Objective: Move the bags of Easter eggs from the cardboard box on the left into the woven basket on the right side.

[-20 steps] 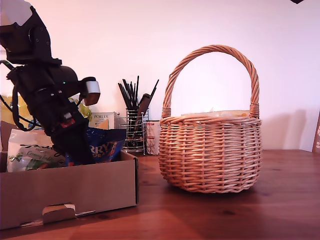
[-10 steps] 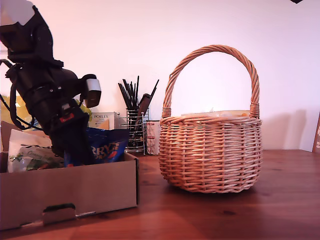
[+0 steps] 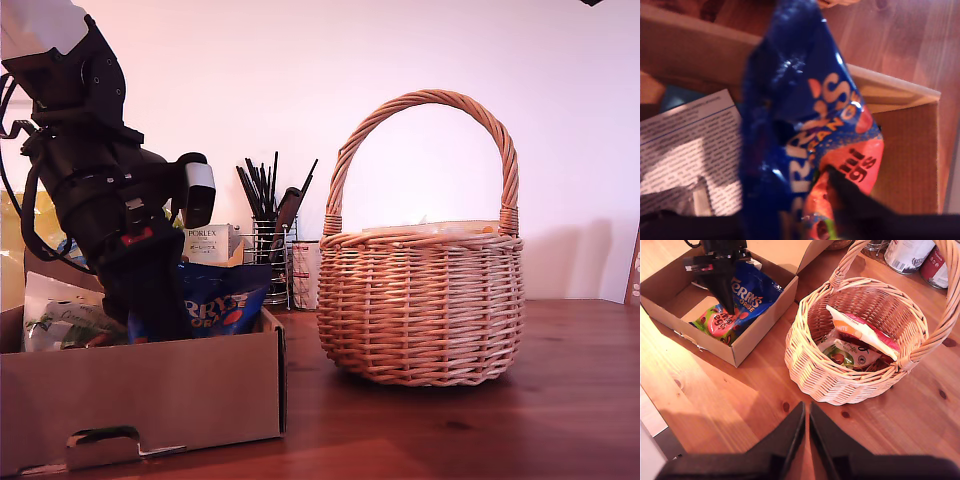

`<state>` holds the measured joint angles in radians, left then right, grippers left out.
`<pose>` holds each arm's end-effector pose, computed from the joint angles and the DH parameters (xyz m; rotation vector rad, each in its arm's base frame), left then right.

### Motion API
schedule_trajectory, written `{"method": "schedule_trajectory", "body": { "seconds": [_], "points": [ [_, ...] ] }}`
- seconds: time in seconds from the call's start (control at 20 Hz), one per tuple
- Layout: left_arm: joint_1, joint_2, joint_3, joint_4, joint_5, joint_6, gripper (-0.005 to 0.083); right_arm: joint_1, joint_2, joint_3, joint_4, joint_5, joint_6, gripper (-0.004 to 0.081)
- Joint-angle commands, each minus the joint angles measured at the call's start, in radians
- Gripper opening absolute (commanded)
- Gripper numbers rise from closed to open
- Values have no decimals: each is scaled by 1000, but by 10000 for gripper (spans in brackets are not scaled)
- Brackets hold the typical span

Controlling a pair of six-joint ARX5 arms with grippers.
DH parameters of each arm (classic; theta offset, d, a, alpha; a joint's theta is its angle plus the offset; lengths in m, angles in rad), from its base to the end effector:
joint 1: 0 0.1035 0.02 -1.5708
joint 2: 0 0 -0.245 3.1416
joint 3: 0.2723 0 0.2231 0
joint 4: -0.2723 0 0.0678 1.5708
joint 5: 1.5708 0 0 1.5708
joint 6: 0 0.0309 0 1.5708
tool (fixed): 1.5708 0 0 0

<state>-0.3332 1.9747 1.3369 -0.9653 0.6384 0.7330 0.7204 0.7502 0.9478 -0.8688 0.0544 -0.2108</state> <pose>0.2979 -0.1226 0.1565 0.2731 1.2601 -1.2858 0.0890 0.0759 0.3102 -0.4544 0.5654 0.7079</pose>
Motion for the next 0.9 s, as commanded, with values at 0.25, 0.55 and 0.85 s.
{"method": "schedule_trajectory", "body": {
  "seconds": [0.25, 0.55, 0.85],
  "points": [
    [13, 39, 1, -80, 39, 2, -21, -2, -1, -13, 5, -3, -6, -13],
    [83, 39, 106, -259, 175, 1, -21, -2, -1, -13, 5, -3, -6, -13],
    [151, 39, 204, -363, 327, -2, -21, -2, -1, -13, 5, -3, -6, -13]
  ]
}}
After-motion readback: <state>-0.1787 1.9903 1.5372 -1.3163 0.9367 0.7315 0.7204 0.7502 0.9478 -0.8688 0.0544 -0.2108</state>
